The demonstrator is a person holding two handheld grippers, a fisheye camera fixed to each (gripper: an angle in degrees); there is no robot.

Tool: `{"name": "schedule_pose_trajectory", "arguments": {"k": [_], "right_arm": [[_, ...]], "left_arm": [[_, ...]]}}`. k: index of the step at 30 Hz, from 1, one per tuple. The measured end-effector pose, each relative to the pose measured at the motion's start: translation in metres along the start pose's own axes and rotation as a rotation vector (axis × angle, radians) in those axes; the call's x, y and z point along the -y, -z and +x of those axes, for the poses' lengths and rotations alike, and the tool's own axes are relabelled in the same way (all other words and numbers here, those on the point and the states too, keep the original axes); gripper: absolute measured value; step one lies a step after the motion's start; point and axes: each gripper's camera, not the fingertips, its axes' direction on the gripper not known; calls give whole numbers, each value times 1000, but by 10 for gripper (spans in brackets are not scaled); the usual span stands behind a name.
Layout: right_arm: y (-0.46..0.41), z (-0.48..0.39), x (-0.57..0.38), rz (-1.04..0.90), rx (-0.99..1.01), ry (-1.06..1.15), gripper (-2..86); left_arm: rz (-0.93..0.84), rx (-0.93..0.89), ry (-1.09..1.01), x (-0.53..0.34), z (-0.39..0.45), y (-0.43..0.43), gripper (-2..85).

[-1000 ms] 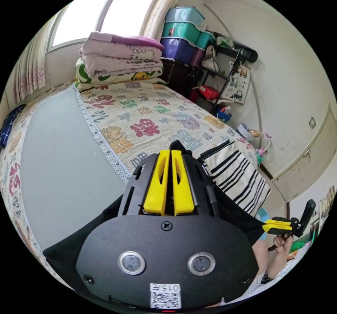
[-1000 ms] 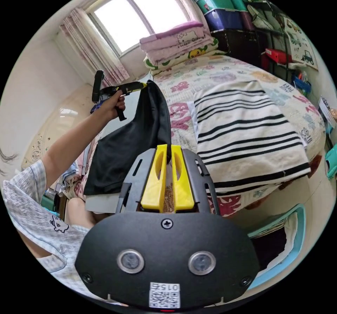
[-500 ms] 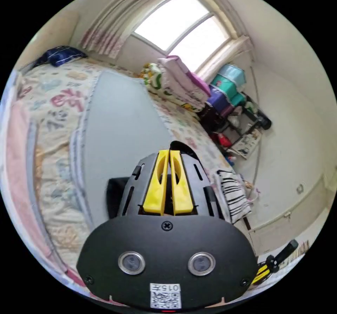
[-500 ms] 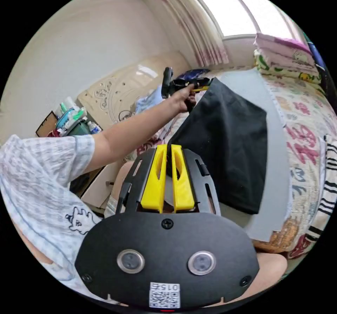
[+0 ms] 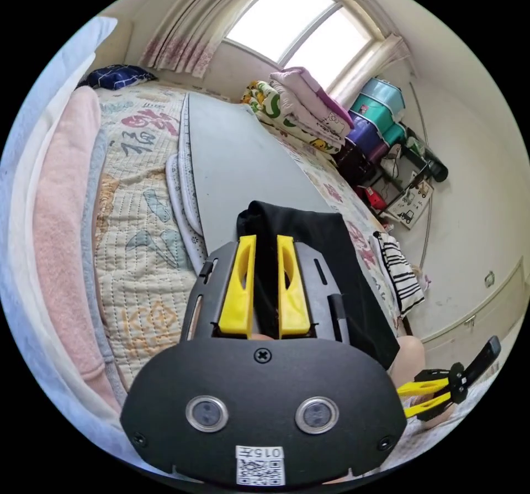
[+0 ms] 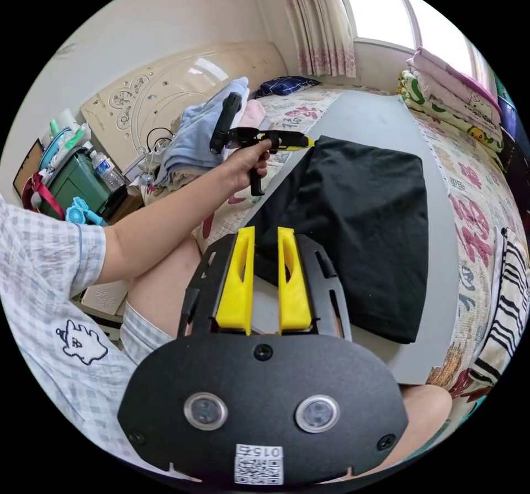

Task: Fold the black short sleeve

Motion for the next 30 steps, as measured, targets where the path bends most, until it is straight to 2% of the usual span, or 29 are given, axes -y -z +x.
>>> {"name": "schedule_pose_trajectory", "arguments": {"k": [4, 9, 12, 14, 19, 24, 30], "right_arm": [[-44, -8, 14, -125, -22, 4, 107], [-84, -25, 31, -241, -71, 28, 116], [-90, -34, 43, -259, -113, 53, 100], [-87, -33, 55, -267, -38, 26, 42], [-74, -27, 71, -238, 36, -18, 15], [-44, -45, 93, -147, 109, 75, 8], [-74, -53, 116, -283, 78, 123, 8]], "left_arm": [[-33, -129, 110, 0, -34, -27, 88], [-63, -166, 83, -2, -33, -56, 81], [-174, -221, 50, -1, -28, -88, 48], [-152, -200, 26, -3, -21, -90, 16], [-92, -182, -40, -3, -2, -76, 0], [-43, -114, -54, -4, 9, -61, -2], [-158, -44, -12, -8, 5, -88, 12]]}}
